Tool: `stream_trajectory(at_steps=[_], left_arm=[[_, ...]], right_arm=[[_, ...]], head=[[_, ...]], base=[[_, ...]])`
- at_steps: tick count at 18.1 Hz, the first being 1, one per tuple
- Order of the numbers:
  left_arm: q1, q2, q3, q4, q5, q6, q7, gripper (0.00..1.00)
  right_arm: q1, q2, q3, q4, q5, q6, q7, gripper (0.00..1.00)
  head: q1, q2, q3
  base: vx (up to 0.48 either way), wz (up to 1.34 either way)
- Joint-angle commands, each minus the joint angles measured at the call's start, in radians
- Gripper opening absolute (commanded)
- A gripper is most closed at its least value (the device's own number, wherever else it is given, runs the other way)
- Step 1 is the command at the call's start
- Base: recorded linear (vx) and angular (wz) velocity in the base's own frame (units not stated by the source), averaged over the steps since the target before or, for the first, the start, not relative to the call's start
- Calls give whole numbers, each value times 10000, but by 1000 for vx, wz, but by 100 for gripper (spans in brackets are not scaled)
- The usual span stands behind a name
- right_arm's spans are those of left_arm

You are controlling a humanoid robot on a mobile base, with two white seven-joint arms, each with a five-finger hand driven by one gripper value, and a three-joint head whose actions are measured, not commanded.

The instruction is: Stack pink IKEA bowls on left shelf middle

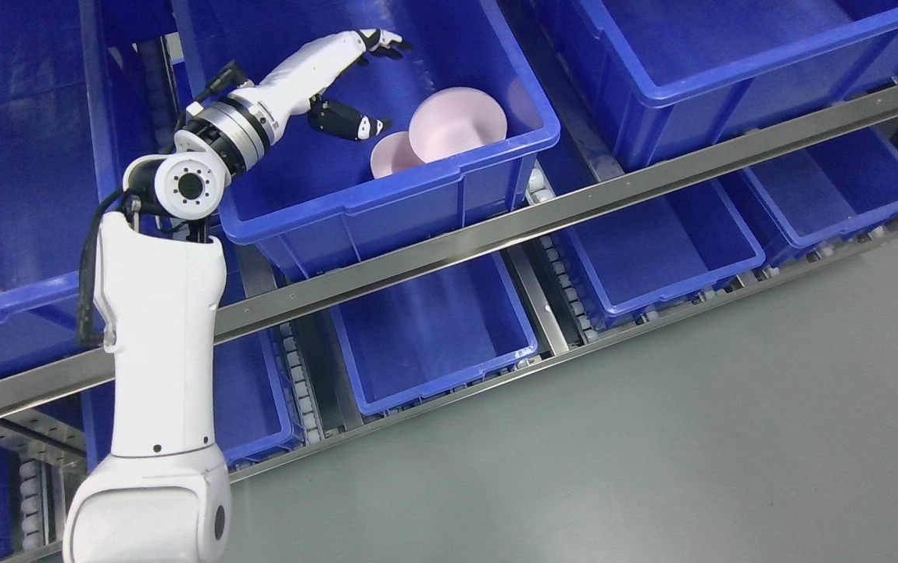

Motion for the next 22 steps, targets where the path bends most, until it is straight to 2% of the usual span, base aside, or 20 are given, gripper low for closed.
stream_trajectory(at_steps=[1, 2, 4, 5, 6, 11, 13, 22], left_arm=[[-435, -703, 1654, 4, 294, 197, 2105, 82], [-436, -703, 1994, 65, 1071, 320, 3542, 85], [-177, -703, 1479, 127, 4435, 550, 6319, 84], [68, -703, 1309, 21, 5744, 1235, 7396, 84], [177, -703, 1292, -87, 6106, 1728, 7847, 86], [1372, -703, 1093, -1817, 6233, 3125, 7989, 100], [1680, -703, 925, -2494, 6279, 3511, 7852, 100], [2203, -703, 555, -2619, 6279, 3589, 7729, 100]], right_arm=[[0, -175, -107, 0, 77, -5, 0, 100], [0, -175, -107, 0, 77, -5, 0, 100], [0, -175, -107, 0, 77, -5, 0, 100], [0, -175, -107, 0, 77, -5, 0, 100], [0, -175, -107, 0, 77, -5, 0, 100], [0, -175, -107, 0, 77, -5, 0, 100], [0, -175, -107, 0, 77, -5, 0, 100], [0, -175, -107, 0, 77, -5, 0, 100]], head=[[0, 0, 0], [0, -1, 0], [0, -1, 0], [0, 0, 0], [0, -1, 0], [0, -2, 0], [0, -2, 0], [0, -2, 0]], base=[[0, 0], [0, 0], [0, 0], [0, 0], [0, 0], [0, 0], [0, 0], [0, -7]])
